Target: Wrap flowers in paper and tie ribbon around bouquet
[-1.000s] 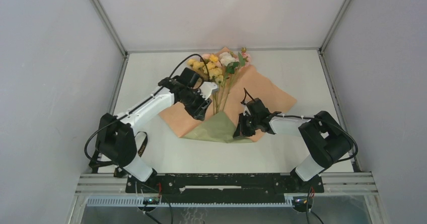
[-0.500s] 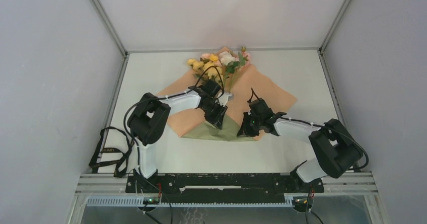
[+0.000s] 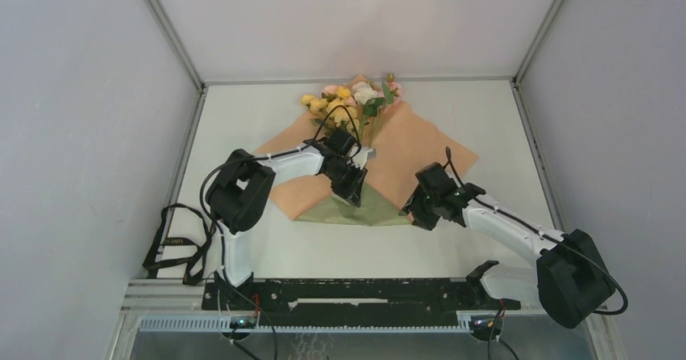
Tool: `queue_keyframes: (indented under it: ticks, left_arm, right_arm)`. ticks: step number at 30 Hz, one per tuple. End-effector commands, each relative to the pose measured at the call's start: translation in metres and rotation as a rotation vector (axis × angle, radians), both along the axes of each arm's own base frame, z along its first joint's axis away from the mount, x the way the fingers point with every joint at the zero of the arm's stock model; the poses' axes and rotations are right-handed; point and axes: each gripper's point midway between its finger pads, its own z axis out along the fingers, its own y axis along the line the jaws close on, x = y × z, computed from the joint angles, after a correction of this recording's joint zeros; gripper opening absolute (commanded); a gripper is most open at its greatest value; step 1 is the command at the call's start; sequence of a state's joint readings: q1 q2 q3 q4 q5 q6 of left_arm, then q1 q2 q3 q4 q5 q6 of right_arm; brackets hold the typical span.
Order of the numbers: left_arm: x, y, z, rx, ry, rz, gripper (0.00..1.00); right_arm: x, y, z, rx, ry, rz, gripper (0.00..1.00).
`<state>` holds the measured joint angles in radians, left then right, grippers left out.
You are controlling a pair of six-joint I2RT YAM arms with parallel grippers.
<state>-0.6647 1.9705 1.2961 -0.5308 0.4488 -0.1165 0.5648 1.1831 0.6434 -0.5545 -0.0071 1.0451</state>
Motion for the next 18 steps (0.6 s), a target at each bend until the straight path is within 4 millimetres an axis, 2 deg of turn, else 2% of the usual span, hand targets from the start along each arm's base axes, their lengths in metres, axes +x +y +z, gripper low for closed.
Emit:
queue_keyframes:
  ticks: [1, 8, 11, 15, 18]
  left_arm:
    - [-0.004, -0.005, -0.004, -0.021, 0.016, 0.007, 0.27]
    - [-0.004, -0.008, -0.002, -0.03, 0.012, 0.004, 0.28]
    - [-0.005, -0.008, -0.004, -0.026, 0.015, 0.005, 0.28]
    - [-0.003, -0.008, -0.004, -0.022, 0.009, 0.007, 0.28]
    - [-0.002, -0.007, -0.003, -0.019, 0.001, 0.008, 0.28]
  right_arm:
    - [-0.002, -0.01, -0.014, -0.011, 0.093, -0.226, 0.57]
    - [0.003, 0.003, -0.027, 0.024, 0.141, -0.262, 0.58]
    - [0.0, 0.001, -0.038, -0.005, 0.176, -0.255, 0.57]
    - [-0.007, -0.001, -0.049, -0.018, 0.234, -0.216, 0.5]
    - [-0.006, -0.006, -0.051, -0.033, 0.232, -0.201, 0.38]
